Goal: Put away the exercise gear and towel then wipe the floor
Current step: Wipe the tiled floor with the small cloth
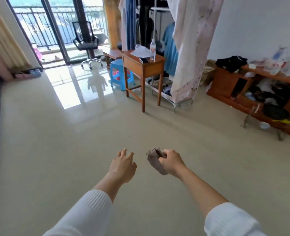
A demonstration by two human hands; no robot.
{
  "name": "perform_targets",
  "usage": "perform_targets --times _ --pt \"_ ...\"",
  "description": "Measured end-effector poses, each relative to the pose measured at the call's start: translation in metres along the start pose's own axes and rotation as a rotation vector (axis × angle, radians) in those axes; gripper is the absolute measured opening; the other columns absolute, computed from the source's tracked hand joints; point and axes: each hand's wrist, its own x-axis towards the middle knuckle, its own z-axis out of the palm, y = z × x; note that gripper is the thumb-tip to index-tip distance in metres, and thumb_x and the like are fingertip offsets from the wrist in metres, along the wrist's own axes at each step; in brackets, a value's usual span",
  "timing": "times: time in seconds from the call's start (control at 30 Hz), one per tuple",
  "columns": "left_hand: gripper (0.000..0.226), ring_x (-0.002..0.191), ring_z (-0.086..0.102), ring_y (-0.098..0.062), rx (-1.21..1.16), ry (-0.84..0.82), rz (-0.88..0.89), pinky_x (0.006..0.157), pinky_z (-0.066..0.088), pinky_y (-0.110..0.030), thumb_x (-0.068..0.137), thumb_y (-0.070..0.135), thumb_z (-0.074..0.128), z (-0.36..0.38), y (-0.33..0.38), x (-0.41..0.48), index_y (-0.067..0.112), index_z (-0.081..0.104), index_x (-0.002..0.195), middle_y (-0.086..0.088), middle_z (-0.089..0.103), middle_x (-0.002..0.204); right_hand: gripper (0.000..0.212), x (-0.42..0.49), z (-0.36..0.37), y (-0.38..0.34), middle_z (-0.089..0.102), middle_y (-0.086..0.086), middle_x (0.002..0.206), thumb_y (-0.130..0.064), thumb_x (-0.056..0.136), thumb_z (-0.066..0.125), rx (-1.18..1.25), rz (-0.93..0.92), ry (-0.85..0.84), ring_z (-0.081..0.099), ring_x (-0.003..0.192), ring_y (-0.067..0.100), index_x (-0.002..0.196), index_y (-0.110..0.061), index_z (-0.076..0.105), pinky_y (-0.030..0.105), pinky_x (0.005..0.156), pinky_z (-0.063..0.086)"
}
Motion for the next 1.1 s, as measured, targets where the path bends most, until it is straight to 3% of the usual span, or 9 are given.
perform_targets --times 0.27,0.43,0.73,1.1 --pt "0.053 0.145 0.013 -0.030 -0.163 0.137 -0.247 0.116 0.017 -0.039 0.098 0.029 0.040 -0.078 -0.119 0.187 0.014 0.029 0.147 -0.015 0.019 0.157 0.026 0.237 0.032 -0.138 0.053 0.006 0.064 -0.017 0.082 0.051 -0.138 -0.263 -0.123 0.048 0.066 0.027 0.060 -0.014 0.040 0.029 0.049 0.030" --pt "0.053 0.144 0.013 -0.029 -0.183 0.175 -0.367 0.115 0.021 -0.039 0.097 0.029 0.041 -0.133 -0.186 0.303 0.016 0.031 0.147 -0.013 0.020 0.157 0.029 0.379 0.049 -0.221 0.051 0.002 0.060 -0.021 0.084 0.050 -0.158 -0.323 -0.191 0.049 0.065 0.025 0.057 -0.016 0.041 0.026 0.047 0.028" --pt "0.052 0.144 0.015 -0.027 -0.147 0.269 -0.477 0.115 0.023 -0.040 0.096 0.029 0.040 -0.232 -0.334 0.477 0.016 0.032 0.145 -0.013 0.021 0.156 0.022 0.594 0.108 -0.381 0.060 0.012 0.069 -0.013 0.081 0.048 -0.166 -0.434 -0.263 0.058 0.073 0.031 0.059 -0.013 0.046 0.030 0.054 0.033" --pt "0.052 0.143 0.017 -0.028 -0.112 0.269 -0.551 0.111 0.029 -0.042 0.094 0.027 0.041 -0.356 -0.551 0.722 0.016 0.033 0.144 -0.014 0.022 0.155 0.025 0.869 0.204 -0.615 0.051 0.006 0.064 -0.008 0.080 0.045 -0.159 -0.491 -0.290 0.046 0.065 0.024 0.056 -0.015 0.041 0.030 0.056 0.032"
